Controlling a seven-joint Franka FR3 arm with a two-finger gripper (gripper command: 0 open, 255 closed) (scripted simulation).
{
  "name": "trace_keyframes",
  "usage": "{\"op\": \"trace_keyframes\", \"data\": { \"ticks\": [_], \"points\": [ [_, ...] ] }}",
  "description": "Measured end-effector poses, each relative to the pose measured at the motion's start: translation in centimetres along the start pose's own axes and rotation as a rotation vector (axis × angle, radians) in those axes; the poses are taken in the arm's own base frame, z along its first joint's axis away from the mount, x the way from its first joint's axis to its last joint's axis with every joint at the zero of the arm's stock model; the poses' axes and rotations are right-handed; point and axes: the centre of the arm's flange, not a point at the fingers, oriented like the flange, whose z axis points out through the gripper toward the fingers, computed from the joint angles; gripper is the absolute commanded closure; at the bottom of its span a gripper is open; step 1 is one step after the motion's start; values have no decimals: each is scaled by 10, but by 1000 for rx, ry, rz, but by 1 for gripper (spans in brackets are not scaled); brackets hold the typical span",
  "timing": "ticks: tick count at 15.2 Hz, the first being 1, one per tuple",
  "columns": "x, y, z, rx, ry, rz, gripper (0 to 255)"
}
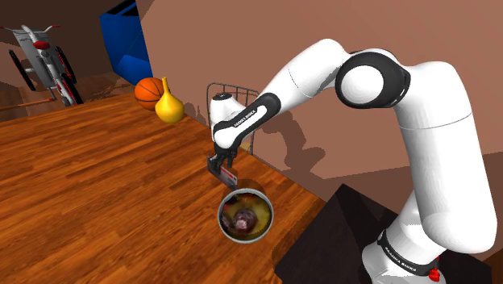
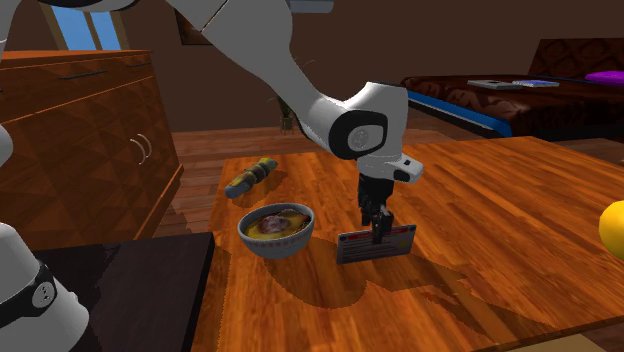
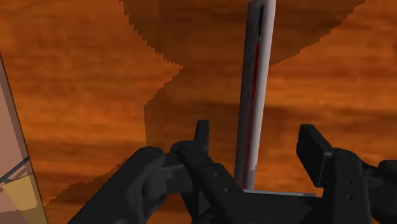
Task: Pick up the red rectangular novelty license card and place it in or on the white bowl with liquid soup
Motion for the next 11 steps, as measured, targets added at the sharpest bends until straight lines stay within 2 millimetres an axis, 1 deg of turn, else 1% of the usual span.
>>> {"op": "trace_keyframes", "data": {
  "ticks": [9, 11],
  "points": [
    [0, 0, 0, 0, 0, 0, 255],
    [0, 0, -5, 0, 0, 0, 255]
  ]
}}
